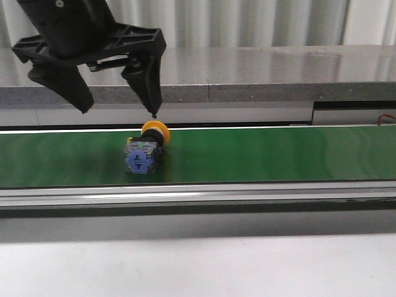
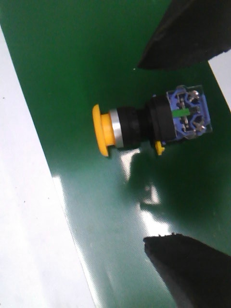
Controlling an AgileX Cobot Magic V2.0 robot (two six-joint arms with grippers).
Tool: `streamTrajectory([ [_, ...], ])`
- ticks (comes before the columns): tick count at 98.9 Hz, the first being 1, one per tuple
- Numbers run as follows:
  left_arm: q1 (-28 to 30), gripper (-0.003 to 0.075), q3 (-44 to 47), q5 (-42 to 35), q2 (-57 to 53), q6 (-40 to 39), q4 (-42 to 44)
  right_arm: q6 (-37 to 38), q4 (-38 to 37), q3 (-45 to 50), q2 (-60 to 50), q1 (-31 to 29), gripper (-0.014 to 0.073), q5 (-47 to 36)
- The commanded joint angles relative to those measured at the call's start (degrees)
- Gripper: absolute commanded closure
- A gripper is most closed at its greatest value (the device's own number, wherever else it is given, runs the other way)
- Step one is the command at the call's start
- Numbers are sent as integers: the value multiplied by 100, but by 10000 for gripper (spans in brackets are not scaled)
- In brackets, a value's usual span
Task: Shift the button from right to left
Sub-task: 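Lower the left gripper over the button and close on it, then lift the button with the left gripper and release it into the blue tray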
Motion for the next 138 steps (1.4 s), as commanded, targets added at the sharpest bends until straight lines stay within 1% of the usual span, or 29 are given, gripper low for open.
streamTrajectory([
  [1,-97,60,-246,-264,-91,-63,31,-41,76,-146,17,-13,661,-381],
  [20,-218,73,-246,-233,150,-95,31,-41,76,-146,17,-13,661,-381],
  [48,-218,156,-246,66,555,-222,119,-41,76,-146,17,-13,661,-381],
  [55,-218,193,-246,89,636,-269,165,-41,76,-146,17,-13,661,-375],
  [60,-218,249,-246,101,674,-343,192,-41,76,-146,17,-13,661,-370],
  [67,-218,374,-246,144,691,-341,220,-41,76,-146,17,-13,661,-370],
  [79,-218,658,-246,263,670,-352,396,-41,76,-146,17,-13,661,-365],
  [84,-218,740,-246,302,629,-367,481,-41,76,-146,17,-13,661,-365],
  [100,-218,740,-246,479,296,-367,628,-41,76,-146,17,-13,661,-365],
  [119,-16,740,-211,949,-518,-367,956,-41,76,-146,17,-13,661,-365],
  [128,262,740,-63,1123,-1015,-367,1087,-41,76,-146,17,-13,661,-365],
  [138,792,740,231,1288,-1536,-367,1346,-41,76,-146,17,-13,661,-365],
])
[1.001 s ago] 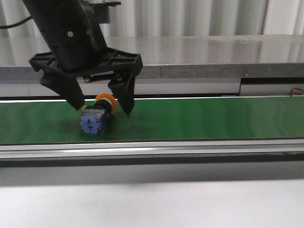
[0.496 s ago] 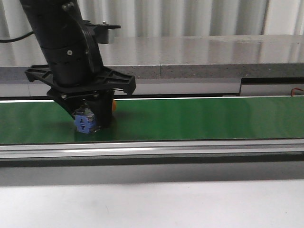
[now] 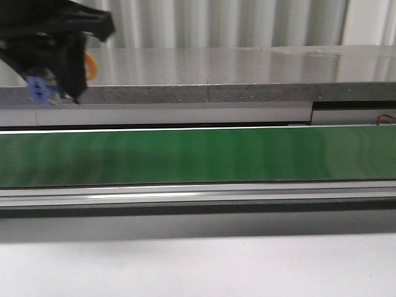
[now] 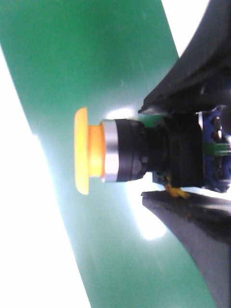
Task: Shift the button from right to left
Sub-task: 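Lift the button with the left gripper and release it into the blue tray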
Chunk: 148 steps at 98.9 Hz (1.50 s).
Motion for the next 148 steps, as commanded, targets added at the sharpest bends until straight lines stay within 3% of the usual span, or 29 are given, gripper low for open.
streamTrajectory([
  [1,426,740,123,70,-654,-48,348,-41,76,-146,17,-13,661,-376],
  [25,2347,740,1030,-160,-1307,273,456,-41,76,-146,17,-13,661,-376],
  [42,3704,740,1421,-768,-1254,726,-14,-41,76,-146,17,-13,661,-376],
  [60,4623,740,1402,-1240,-875,1071,-526,-41,76,-146,17,-13,661,-376],
  [93,4873,740,1024,-1924,289,1071,-347,-41,76,-146,17,-13,661,-376],
  [148,4873,740,694,-2325,1536,1218,-248,-41,76,-146,17,-13,661,-376],
])
